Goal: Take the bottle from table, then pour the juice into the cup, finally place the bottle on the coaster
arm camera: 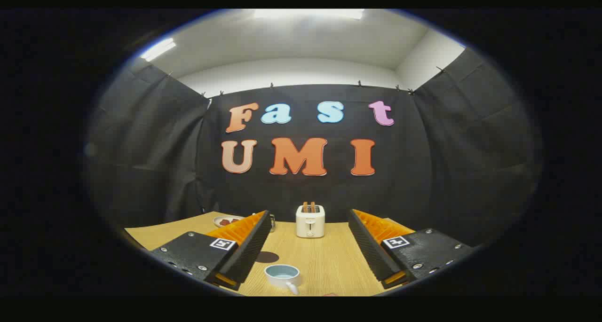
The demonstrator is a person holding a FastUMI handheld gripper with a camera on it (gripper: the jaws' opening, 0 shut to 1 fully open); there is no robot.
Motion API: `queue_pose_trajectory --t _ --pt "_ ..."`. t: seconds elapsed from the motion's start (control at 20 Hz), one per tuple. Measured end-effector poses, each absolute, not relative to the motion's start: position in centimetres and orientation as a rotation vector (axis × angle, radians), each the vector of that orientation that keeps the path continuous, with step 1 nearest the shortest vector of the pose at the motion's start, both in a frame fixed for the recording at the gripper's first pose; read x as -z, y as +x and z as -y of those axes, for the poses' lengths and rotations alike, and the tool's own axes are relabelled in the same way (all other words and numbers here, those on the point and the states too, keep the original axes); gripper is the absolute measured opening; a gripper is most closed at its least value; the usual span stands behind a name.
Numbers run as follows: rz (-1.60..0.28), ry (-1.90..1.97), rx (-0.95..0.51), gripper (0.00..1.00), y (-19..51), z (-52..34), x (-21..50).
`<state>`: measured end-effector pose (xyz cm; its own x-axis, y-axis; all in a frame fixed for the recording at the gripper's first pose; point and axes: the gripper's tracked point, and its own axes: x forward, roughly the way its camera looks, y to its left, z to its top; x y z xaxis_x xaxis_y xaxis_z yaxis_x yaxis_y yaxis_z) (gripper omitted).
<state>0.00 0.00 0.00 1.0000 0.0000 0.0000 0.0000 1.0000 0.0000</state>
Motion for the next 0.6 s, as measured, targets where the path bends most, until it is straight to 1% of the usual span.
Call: queue_pose_trajectory --t 0.6 --pt "0.036 0.035 -0.047 0.97 -0.2 -1.9 -1.7"
